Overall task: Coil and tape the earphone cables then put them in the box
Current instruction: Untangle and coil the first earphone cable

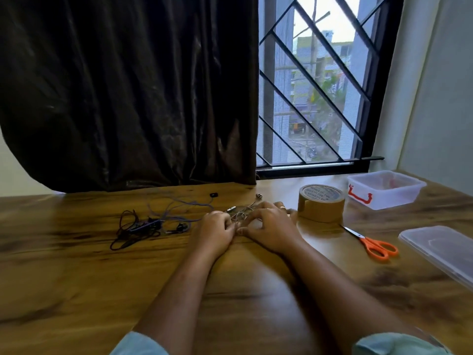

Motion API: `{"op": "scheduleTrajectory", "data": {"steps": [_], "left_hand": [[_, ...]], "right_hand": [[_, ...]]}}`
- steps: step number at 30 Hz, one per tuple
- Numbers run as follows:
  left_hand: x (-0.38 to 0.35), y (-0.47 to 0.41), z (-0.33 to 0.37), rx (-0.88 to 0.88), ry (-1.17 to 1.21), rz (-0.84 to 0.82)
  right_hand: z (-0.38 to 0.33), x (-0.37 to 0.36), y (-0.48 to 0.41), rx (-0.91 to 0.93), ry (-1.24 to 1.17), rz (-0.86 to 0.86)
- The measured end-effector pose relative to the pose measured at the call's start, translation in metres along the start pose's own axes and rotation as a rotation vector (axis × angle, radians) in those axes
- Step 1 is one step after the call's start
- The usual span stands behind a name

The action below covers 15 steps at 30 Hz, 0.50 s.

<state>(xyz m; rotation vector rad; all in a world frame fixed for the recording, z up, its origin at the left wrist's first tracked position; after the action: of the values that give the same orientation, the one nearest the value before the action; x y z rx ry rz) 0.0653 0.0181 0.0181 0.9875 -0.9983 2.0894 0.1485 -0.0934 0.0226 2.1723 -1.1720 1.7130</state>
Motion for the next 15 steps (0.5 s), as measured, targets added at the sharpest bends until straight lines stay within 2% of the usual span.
{"op": "scheduleTrajectory", "data": {"steps": [4, 8, 10, 15], "left_hand": [[0.009, 0.002, -0.006, 0.06, 0.174, 0.076], [0.016, 0.004, -0.008, 0.055, 0.376, 0.146], [0.018, 0.004, -0.01, 0.081, 0.471, 0.162], [0.02, 0.007, -0.01, 0.176, 0.709, 0.192]], "right_hand": [[0.001, 0.007, 0.002, -0.005, -0.1, 0.039], [0.021, 0.011, 0.002, -0.207, -0.283, 0.101], [0.03, 0.016, 0.001, -0.275, -0.389, 0.188], [0.043, 0.044, 0.013, -0.427, -0.31, 0.414]]}}
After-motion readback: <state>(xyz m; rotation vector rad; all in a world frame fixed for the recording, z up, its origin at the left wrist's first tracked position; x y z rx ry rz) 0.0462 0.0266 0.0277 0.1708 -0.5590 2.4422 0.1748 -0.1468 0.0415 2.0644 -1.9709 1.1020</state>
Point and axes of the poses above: each hand's wrist, its own y-axis away from the middle knuckle, its own x-axis out of the back of the hand, z = x × y, the point moved 8 cm from there along -y, towards the middle knuckle
